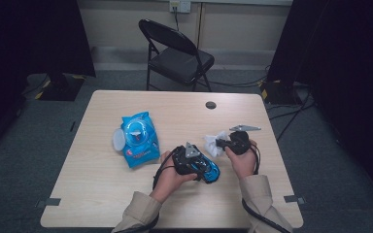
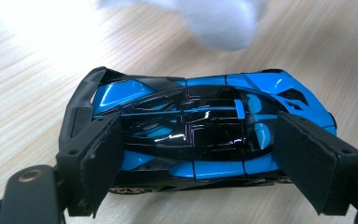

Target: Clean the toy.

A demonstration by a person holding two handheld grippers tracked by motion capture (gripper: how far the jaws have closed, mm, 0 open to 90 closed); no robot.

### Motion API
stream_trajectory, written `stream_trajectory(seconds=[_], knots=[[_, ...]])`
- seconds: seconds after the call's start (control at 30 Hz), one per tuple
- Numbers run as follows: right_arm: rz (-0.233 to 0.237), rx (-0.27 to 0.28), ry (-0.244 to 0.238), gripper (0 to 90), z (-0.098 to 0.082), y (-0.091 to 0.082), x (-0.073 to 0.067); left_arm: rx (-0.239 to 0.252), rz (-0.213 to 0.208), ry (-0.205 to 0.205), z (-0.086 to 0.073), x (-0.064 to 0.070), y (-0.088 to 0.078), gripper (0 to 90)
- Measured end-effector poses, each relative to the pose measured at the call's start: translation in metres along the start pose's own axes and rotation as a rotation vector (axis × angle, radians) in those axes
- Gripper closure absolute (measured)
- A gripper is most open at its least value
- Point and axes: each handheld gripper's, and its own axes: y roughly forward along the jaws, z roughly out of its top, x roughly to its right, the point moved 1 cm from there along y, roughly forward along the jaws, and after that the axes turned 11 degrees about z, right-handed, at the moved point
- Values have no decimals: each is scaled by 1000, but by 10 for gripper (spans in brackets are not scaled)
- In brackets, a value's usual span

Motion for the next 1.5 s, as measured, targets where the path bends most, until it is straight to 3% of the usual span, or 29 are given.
stream_trajectory(seconds=[0.33, 0.63, 0.73, 0.83, 1.23, 1.5], knots=[[18, -66, -2, 892, 6, 46, -10, 18, -18, -1, -2, -2, -1, 170], [55, -134, -18, 891, -6, 68, -14, 25, -19, 3, -3, -3, -1, 180], [71, -132, -26, 891, -8, 66, -13, 29, -13, 9, -3, -3, 0, 190], [69, -151, -68, 891, -8, 65, -13, 19, -17, 9, -3, -2, -1, 190], [91, -153, -96, 890, -21, 46, -10, 3, -30, 13, 0, 1, 0, 189], [98, -155, -89, 890, -32, 30, -9, -10, -27, 18, 2, 0, 0, 189]])
